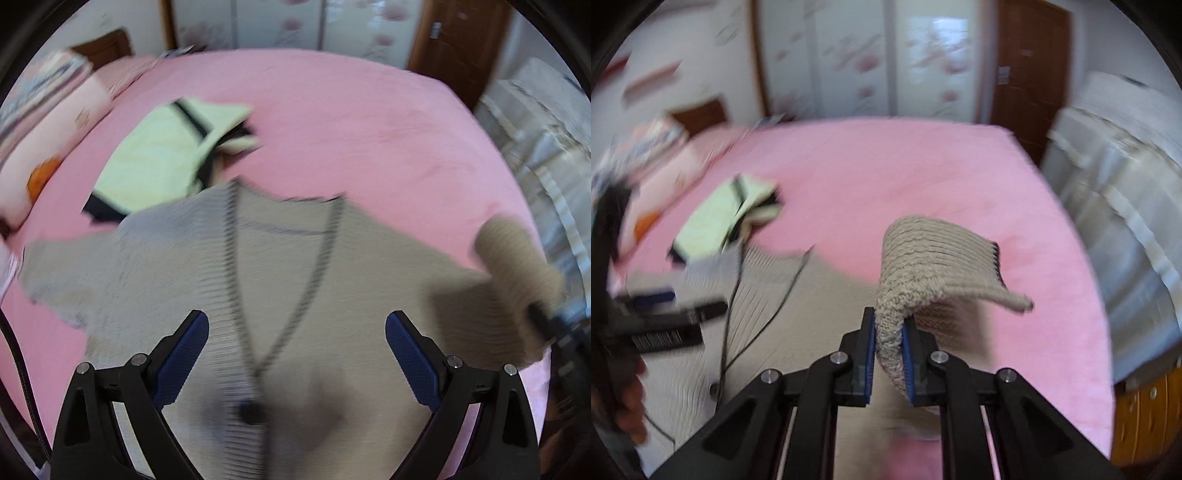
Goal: Fold large clothes
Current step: 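Lift the held sleeve and fold it across the cardigan body with the right tool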
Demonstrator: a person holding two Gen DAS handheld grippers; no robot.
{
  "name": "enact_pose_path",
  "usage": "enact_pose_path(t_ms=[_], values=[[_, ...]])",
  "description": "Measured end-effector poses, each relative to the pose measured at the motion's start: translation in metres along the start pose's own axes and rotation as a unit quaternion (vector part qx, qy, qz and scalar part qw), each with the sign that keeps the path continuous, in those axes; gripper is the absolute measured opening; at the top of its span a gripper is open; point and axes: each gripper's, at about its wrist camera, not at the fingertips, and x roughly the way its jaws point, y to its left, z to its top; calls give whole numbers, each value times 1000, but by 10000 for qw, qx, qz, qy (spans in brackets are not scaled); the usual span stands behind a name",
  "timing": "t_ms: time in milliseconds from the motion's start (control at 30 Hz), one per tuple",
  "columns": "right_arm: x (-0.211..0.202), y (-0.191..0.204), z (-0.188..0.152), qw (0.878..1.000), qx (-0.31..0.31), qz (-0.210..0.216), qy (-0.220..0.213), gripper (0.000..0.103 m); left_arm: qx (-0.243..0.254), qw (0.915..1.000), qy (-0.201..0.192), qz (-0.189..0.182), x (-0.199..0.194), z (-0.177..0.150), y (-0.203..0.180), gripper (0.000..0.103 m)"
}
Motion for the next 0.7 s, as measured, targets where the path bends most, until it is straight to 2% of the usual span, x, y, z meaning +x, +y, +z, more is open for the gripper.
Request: enact_pose_path(t_ms=[67,100,233,433,467,600,700], values=[[34,39,-14,9985,-322,85,436,24,-83,9999,107,-77,12,-3,24,96],[49,50,-25,9969,-414,123,652,33,-90,9997,168,-135,19,-6,33,96],[70,75,-55,9926,-309,386,1109,34,113,9974,441,-561,46,-19,40,96],[52,50,-86,9887,381,422,1385,35,249,9863,756,-1443,77,-28,12,96],[47,42,-92,9880,498,381,1411,35,219,9846,811,-1532,84,-29,10,94],[35,13,-103,9852,914,205,1436,35,97,9742,1232,-1888,115,-34,0,63],[32,-2,-107,9830,1172,139,1408,35,-13,9692,1433,-2002,133,-39,-3,59]])
